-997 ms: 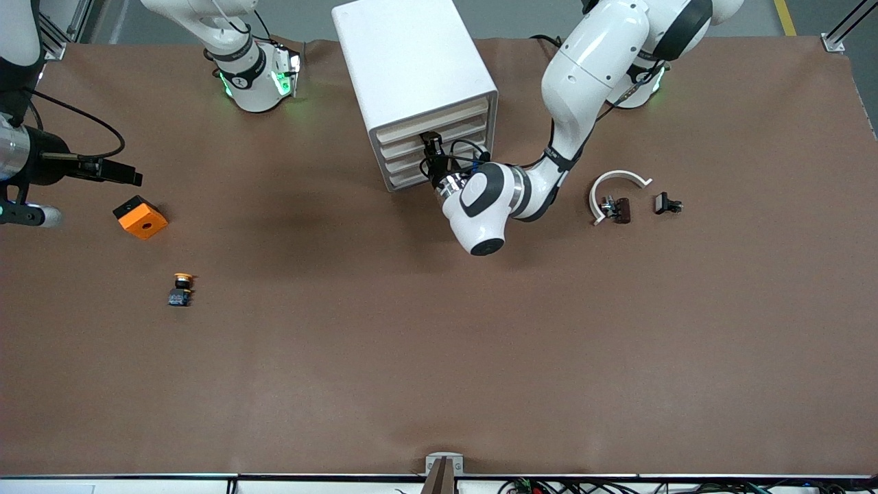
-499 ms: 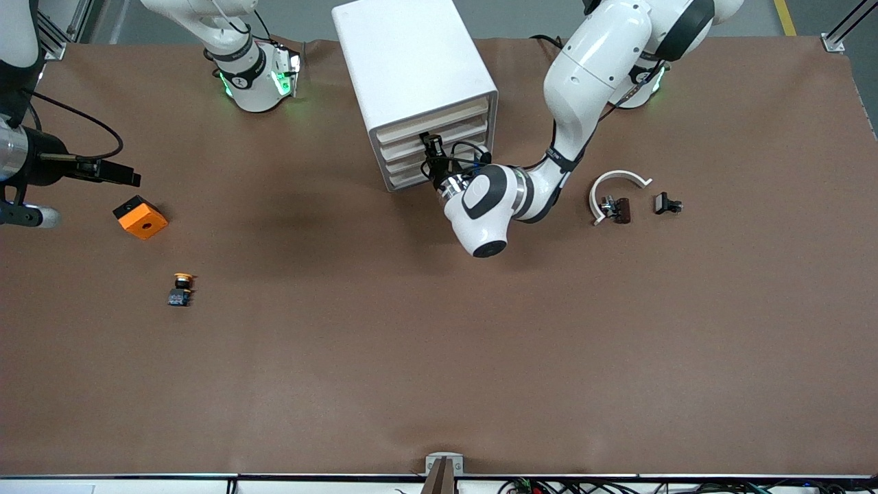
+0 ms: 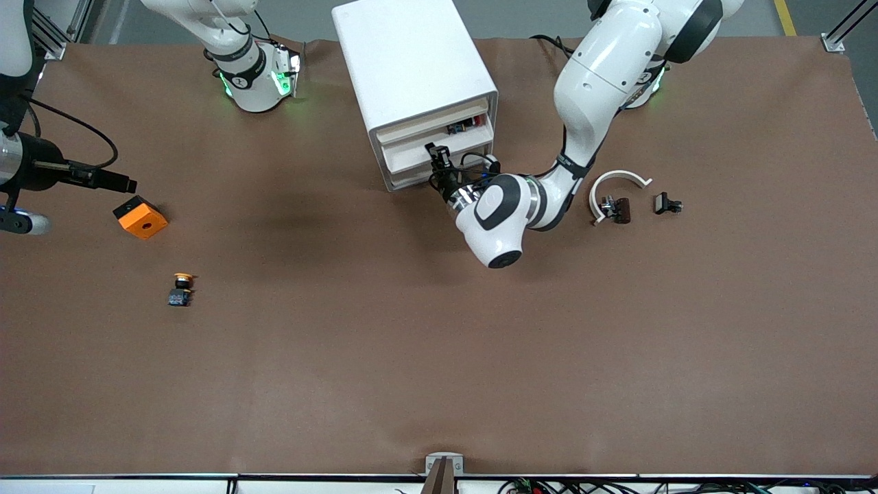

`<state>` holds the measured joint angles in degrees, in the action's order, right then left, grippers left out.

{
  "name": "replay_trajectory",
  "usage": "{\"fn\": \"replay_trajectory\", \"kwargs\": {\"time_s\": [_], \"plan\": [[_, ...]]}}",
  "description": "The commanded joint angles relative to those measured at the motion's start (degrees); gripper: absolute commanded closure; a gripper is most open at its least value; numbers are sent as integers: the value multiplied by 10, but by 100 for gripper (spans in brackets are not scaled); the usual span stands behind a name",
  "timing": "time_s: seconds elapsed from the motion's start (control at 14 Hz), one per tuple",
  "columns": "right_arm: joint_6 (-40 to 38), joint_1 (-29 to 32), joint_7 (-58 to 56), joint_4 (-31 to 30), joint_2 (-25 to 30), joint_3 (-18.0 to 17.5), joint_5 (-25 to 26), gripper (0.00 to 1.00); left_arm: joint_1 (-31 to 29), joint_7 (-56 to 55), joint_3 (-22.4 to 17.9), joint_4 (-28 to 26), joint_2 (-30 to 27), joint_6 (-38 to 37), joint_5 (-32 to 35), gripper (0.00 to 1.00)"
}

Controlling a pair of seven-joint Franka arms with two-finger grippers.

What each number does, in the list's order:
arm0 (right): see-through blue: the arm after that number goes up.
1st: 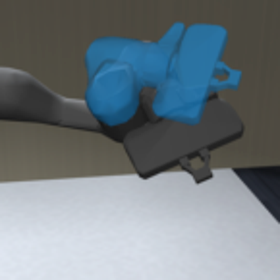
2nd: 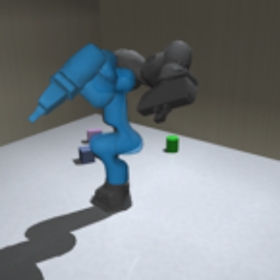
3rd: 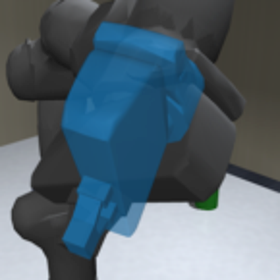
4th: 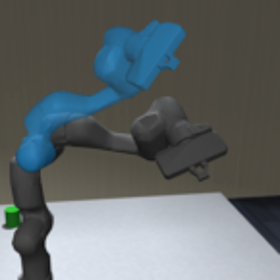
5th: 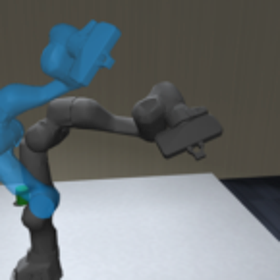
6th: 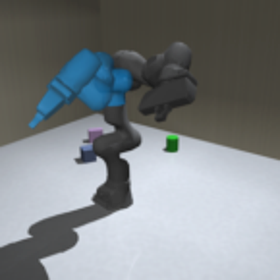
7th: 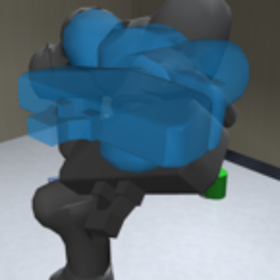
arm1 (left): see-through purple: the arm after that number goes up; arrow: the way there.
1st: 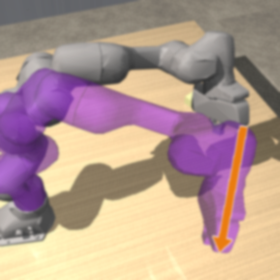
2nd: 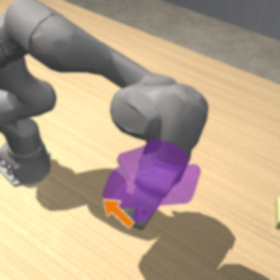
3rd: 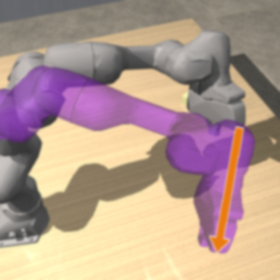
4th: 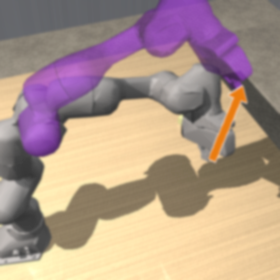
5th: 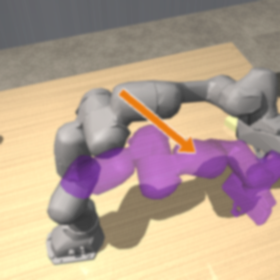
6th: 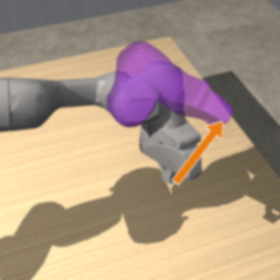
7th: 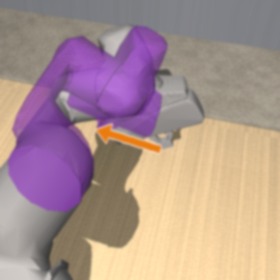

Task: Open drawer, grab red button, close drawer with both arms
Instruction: 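Pull the drawer open with the left gripper while the right gripper approaches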

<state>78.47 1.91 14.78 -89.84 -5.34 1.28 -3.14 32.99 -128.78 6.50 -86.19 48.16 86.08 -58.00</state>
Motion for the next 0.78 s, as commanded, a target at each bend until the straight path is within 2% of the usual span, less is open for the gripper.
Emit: {"fn": "replay_trajectory", "kwargs": {"time_s": [0.0, 0.57, 0.64, 0.71], "plan": [[-10, -40, 113, 24, -5, -3, 1, 0, 6, 16, -27, 15, 10, 31, 11, 100], [-5, -133, 396, 32, -16, -3, -1, 0, -26, 26, -36, 38, 11, 32, 12, 100], [-4, -151, 423, 34, -23, -3, 2, 0, -28, 32, -36, 42, 10, 32, 11, 96], [-4, -165, 449, 41, -30, -2, 2, 0, -28, 34, -36, 48, 10, 32, 10, 83]]}}
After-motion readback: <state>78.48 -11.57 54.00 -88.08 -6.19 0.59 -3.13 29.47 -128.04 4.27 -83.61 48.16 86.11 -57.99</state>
